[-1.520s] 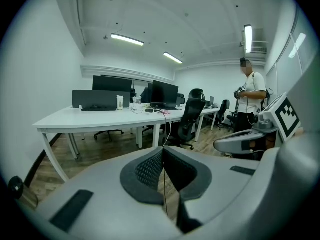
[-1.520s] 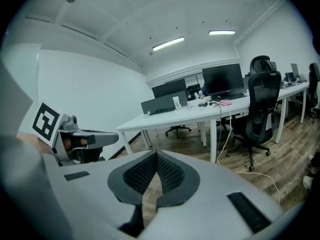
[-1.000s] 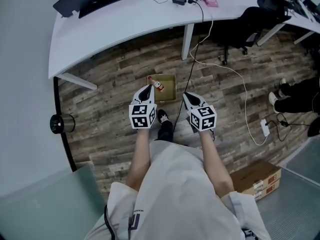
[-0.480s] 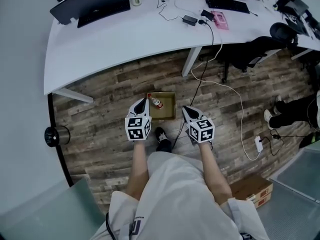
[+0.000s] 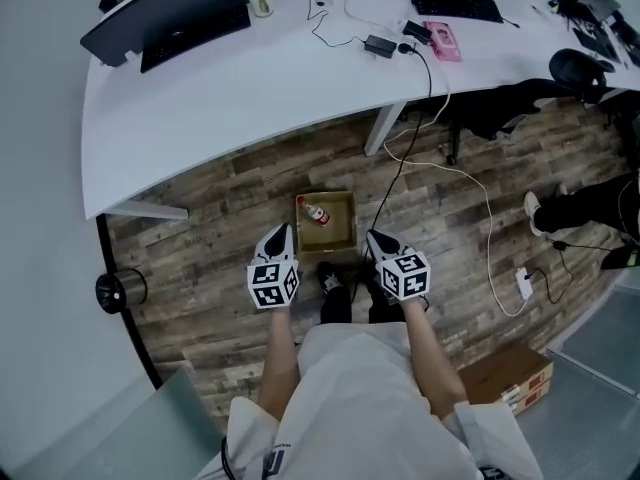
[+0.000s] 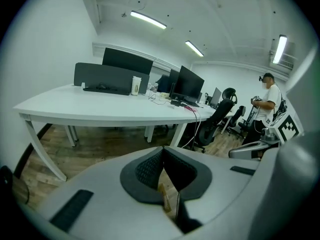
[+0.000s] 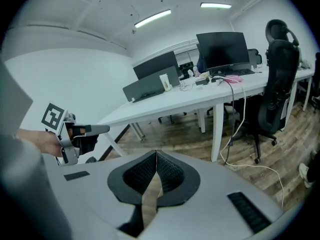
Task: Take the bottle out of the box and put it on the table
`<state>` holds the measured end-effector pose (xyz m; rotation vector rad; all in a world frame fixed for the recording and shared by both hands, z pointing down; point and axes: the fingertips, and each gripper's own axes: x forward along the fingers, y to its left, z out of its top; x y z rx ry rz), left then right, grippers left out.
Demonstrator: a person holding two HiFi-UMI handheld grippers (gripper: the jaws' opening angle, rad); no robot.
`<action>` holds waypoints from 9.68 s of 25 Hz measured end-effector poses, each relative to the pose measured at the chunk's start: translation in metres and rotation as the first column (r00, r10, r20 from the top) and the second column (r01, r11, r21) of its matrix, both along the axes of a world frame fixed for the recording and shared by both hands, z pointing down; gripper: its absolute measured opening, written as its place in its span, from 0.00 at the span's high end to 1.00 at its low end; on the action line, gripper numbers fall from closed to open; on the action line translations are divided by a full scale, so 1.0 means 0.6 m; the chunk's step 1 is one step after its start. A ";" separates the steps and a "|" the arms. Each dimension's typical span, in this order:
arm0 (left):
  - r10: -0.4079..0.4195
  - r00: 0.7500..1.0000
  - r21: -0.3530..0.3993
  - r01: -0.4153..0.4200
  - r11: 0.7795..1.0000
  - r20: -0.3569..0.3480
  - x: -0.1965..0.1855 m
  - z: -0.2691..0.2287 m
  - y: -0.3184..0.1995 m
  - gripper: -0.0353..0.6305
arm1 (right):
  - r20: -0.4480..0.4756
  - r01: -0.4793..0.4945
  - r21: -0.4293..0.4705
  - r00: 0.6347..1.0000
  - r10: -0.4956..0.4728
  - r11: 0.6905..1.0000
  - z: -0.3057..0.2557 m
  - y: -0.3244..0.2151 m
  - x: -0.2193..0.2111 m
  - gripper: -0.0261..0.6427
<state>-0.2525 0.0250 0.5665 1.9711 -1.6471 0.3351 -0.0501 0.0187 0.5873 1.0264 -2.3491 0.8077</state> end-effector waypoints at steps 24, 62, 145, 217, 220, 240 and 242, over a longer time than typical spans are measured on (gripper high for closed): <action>-0.015 0.998 -0.255 0.028 0.967 0.053 0.053 0.239 -0.071 0.92 | 0.024 0.179 -0.105 0.984 -0.177 0.978 0.192 -0.126 0.020 0.90; -0.304 0.947 -0.377 0.247 0.893 -0.102 0.094 0.828 -0.163 0.92 | 0.121 0.182 -0.053 0.977 -0.174 0.982 0.578 -0.214 0.049 0.90; -0.061 0.993 0.104 0.051 0.993 0.101 0.139 0.286 -0.275 0.51 | 0.084 0.042 0.203 0.995 -0.061 0.978 0.131 -0.221 0.097 0.90; 0.106 0.976 0.144 -0.134 0.980 0.192 0.163 -0.176 -0.652 0.42 | 0.122 0.101 0.242 0.984 -0.134 0.965 -0.218 -0.527 0.097 0.90; 0.097 0.979 0.151 -0.125 0.981 0.179 0.158 -0.179 -0.611 0.42 | 0.127 0.093 0.247 0.984 -0.127 0.965 -0.227 -0.504 0.084 0.90; 0.051 0.998 0.318 -0.059 0.946 0.032 0.133 -0.255 -0.327 0.44 | 0.137 0.003 0.328 0.989 -0.050 0.945 -0.314 -0.344 0.046 0.90; 0.029 1.000 0.338 -0.029 0.941 0.003 0.124 -0.261 -0.301 0.48 | 0.134 0.000 0.333 0.990 -0.048 0.943 -0.318 -0.322 0.047 0.90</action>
